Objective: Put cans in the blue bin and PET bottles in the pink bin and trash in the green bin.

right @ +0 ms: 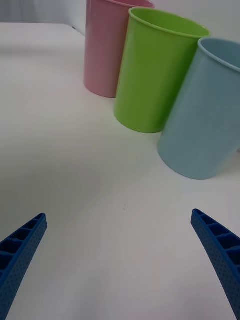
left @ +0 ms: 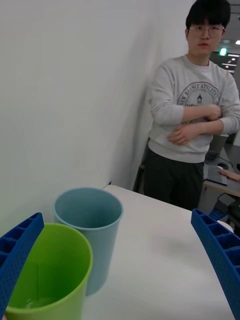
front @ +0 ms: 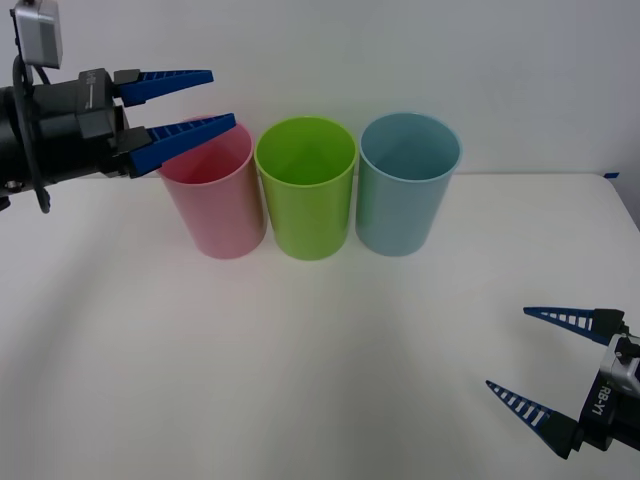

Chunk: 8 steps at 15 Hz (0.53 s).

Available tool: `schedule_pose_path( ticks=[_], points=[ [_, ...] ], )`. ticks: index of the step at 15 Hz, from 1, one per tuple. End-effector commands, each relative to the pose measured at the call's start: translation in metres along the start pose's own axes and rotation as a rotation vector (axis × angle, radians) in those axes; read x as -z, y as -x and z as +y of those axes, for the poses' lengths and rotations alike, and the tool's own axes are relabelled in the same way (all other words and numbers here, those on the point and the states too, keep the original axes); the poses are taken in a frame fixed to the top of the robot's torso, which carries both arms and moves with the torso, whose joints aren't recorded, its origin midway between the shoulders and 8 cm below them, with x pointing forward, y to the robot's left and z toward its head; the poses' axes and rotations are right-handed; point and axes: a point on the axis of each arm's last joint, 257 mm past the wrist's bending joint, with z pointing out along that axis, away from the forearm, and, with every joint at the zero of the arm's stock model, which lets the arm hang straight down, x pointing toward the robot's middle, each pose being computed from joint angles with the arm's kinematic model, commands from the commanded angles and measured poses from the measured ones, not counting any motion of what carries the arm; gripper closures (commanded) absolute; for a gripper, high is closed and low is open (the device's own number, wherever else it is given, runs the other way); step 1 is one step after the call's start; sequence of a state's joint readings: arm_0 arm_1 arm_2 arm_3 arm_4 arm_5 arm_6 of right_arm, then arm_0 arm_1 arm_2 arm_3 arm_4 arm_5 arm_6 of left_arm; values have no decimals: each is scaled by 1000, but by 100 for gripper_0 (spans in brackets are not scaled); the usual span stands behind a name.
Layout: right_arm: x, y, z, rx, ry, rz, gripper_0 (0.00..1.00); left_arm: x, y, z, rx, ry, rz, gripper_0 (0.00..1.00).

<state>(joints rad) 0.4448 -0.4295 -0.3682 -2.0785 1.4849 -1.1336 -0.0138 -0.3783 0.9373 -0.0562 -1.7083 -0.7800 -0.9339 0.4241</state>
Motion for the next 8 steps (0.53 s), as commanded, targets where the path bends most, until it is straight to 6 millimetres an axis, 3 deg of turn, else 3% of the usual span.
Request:
schedule_pose_path(
  ticks=[1,3,8],
  points=[
    [0,0,0,0,0,0,0,43,-23,-9,-45,39,43,0],
    [0,0,0,0,0,0,0,66,-42,-16,-65,65,76,0],
    [0,0,0,0,0,0,0,114,-115,-28,-55,153,252,0]
  ],
)
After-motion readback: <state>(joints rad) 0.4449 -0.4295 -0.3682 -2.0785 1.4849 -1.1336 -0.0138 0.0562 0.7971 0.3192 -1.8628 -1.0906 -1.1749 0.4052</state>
